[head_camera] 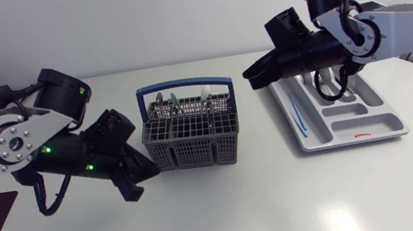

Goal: Unload the cutlery basket into the drawer organizer.

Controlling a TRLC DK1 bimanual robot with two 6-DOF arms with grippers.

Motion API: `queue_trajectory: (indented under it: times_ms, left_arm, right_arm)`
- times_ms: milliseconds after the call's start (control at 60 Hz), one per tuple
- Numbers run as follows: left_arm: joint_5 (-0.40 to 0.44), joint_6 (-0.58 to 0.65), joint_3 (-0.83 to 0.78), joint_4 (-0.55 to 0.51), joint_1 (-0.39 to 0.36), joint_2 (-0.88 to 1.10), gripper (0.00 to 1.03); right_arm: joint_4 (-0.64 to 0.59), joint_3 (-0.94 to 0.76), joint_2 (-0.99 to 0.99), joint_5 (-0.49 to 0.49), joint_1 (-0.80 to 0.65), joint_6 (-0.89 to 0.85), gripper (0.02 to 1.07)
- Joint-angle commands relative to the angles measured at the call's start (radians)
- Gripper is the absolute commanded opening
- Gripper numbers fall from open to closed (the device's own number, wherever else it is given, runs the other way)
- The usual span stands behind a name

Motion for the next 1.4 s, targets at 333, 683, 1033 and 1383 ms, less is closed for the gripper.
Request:
queue_trajectory:
  times_ms: [333, 683, 1033, 1383]
  left_arm:
    - [-0.023, 0.091, -0.024, 0.061, 0.054, 0.118, 0.22]
    - [-0.020, 0.074, 0.022, 0.249, 0.165, 0.255, 0.22]
    - [-0.012, 0.040, 0.102, 0.347, 0.195, 0.351, 0.22]
    - [-0.015, 0.019, 0.177, 0.382, 0.182, 0.437, 0.22]
  right_arm:
    - [-0.018, 0.188, 0.208, -0.142, -0.004, 0.097, 0.10]
    - [-0.079, 0.112, 0.142, -0.204, 0.022, 0.055, 0.08]
    - [-0.130, -0.026, 0.007, -0.175, 0.174, 0.045, 0.08]
    - [-0.164, -0.048, -0.020, -0.040, 0.416, 0.068, 0.08]
